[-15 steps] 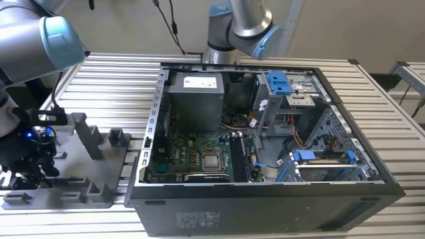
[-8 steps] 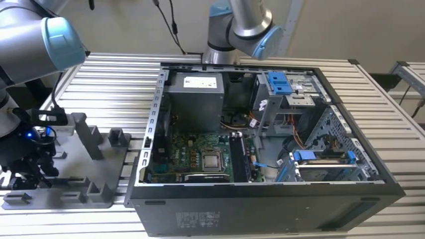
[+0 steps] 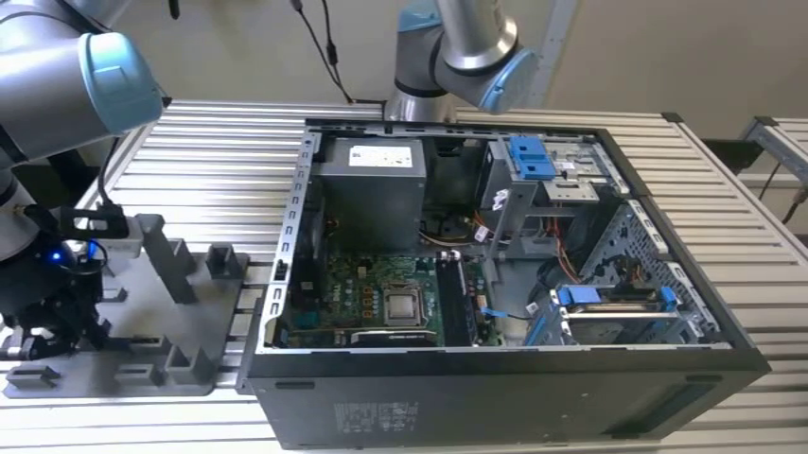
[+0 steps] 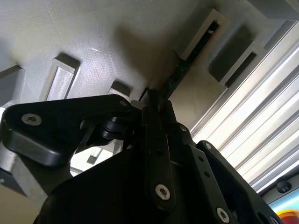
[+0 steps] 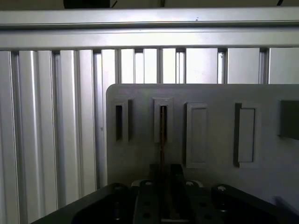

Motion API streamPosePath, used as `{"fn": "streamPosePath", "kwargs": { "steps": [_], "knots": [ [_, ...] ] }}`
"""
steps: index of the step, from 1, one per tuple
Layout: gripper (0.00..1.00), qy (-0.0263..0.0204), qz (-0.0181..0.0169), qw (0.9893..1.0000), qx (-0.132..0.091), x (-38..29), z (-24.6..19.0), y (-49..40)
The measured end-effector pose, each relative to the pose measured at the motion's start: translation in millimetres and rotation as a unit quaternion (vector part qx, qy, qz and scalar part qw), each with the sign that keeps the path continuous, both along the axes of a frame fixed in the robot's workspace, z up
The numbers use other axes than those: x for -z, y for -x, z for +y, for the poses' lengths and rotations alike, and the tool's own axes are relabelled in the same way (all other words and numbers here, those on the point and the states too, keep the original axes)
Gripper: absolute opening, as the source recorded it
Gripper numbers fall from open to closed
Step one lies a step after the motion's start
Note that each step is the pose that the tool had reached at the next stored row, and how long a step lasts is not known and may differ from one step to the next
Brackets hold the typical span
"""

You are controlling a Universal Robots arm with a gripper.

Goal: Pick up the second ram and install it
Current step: 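Pick up the second ram and move it above second insertion slot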

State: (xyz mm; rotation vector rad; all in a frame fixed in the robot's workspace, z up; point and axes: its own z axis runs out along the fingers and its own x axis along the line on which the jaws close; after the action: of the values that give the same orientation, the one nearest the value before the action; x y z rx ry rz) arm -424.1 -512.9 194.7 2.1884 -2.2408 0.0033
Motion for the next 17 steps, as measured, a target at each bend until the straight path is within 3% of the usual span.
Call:
{"fn": "streamPosePath", "kwargs": {
  "steps": [1,4,17],
  "knots": [
    [0.16,0.0000,0.0000,1.0000,0.000,0.0,0.0,0.0],
    [0.14,0.0000,0.0000,1.0000,0.000,0.0,0.0,0.0],
    [0.14,0.0002,0.0001,1.0000,0.000,-2.3,0.0,0.0]
  ]
}}
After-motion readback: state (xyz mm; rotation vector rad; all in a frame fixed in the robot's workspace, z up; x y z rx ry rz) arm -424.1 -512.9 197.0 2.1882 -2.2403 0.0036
